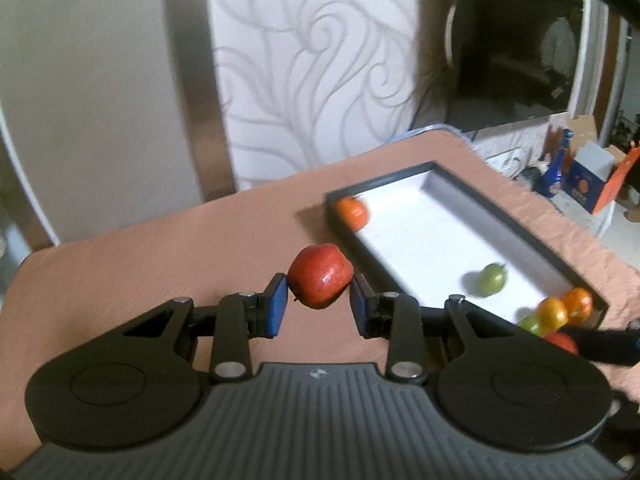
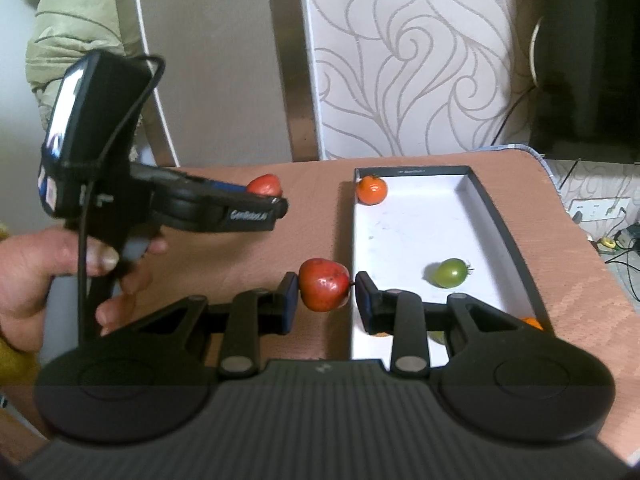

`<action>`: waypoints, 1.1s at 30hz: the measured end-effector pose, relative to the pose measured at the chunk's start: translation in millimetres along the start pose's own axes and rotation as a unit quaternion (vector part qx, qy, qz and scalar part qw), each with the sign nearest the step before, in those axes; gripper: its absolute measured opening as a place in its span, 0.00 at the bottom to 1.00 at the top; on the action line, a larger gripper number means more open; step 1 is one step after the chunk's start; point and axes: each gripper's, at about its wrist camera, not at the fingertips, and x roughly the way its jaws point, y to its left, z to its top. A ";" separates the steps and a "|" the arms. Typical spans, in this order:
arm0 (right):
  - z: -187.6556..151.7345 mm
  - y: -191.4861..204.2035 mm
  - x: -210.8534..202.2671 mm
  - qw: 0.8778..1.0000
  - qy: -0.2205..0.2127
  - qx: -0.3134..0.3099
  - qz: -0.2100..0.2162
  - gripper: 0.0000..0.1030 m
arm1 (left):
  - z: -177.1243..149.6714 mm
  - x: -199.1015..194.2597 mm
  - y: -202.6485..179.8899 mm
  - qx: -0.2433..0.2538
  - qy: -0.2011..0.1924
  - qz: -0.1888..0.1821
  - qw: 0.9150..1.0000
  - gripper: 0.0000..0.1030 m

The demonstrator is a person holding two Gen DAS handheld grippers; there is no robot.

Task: Organize fruits
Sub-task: 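Grasp the other red tomato with the left gripper while the right carries its tomato, then open the left gripper to drop the red tomato into the box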

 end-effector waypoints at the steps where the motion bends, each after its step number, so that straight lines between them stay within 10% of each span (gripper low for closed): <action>1: -0.4 -2.9 -0.6 1.000 0.000 0.002 -0.003 0.33 | 4.3 1.1 -6.1 0.004 -0.002 -0.005 1.000 0.38; 33: -12.7 -72.9 3.5 0.998 0.032 0.022 -0.041 0.33 | 30.8 95.2 -96.1 0.022 0.025 -0.022 0.999 0.39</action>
